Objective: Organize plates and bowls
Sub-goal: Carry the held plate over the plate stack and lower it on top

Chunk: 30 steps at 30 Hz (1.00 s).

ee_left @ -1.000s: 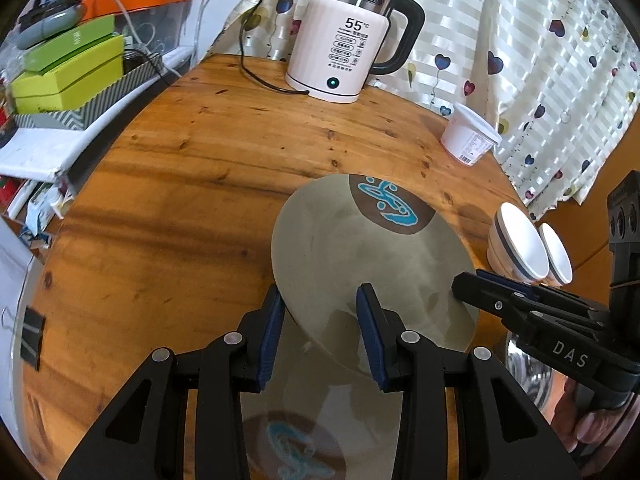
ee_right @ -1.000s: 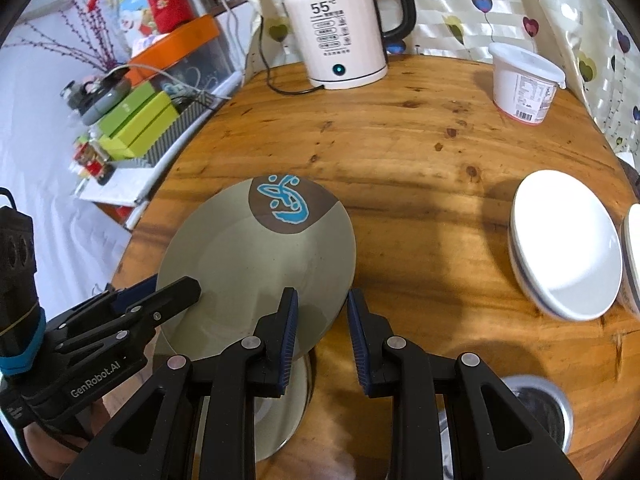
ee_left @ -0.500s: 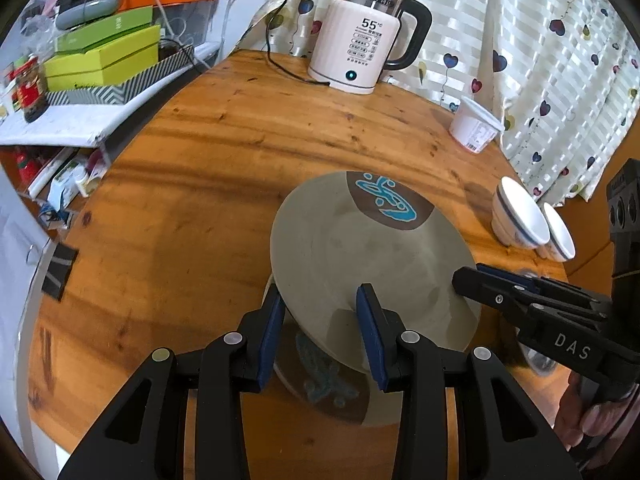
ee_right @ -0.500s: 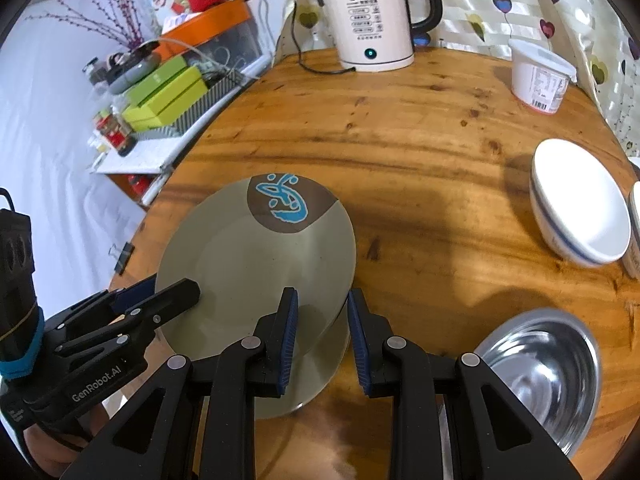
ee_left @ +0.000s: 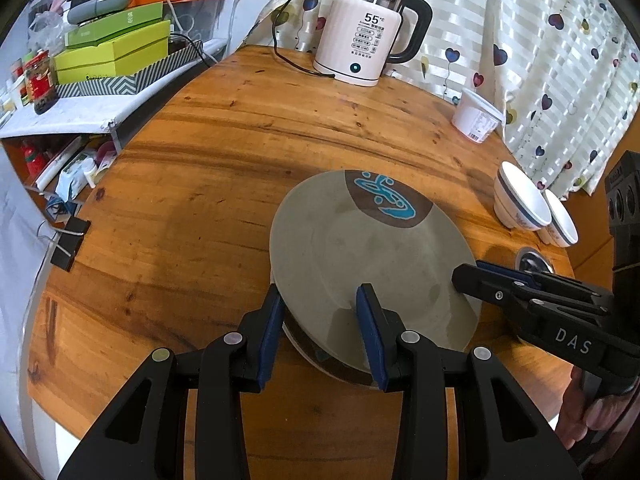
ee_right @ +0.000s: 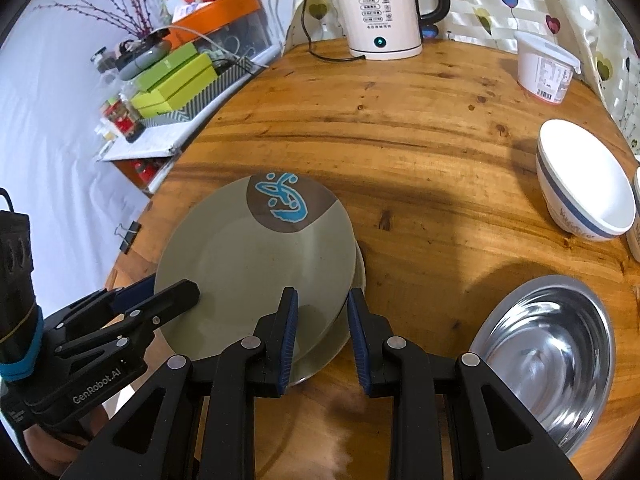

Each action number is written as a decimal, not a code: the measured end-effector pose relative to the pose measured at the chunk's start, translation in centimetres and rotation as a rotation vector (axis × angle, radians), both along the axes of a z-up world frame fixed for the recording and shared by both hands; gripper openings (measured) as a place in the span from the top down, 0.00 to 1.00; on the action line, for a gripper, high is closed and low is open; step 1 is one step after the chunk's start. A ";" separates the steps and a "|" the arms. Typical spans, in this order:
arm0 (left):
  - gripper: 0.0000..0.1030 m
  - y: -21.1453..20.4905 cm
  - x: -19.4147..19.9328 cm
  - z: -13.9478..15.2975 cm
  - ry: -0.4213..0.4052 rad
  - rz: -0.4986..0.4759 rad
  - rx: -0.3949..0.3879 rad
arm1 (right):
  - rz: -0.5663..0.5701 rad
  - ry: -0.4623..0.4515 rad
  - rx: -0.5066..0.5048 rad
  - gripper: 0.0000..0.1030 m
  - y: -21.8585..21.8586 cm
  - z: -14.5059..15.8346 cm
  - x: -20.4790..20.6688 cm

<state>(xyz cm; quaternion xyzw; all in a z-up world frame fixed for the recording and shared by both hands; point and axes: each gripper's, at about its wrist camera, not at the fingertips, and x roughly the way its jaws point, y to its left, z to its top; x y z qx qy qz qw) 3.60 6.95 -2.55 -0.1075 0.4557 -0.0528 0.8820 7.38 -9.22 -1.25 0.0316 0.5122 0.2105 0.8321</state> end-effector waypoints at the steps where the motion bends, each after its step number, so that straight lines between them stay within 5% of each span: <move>1: 0.63 0.0 -0.1 -0.1 0.001 0.000 0.001 | 0.002 0.001 -0.001 0.76 0.0 -0.1 -0.1; 30: 0.63 0.6 -0.8 -0.6 -0.001 0.014 -0.021 | 0.012 0.005 -0.003 0.75 -0.5 -0.8 -0.3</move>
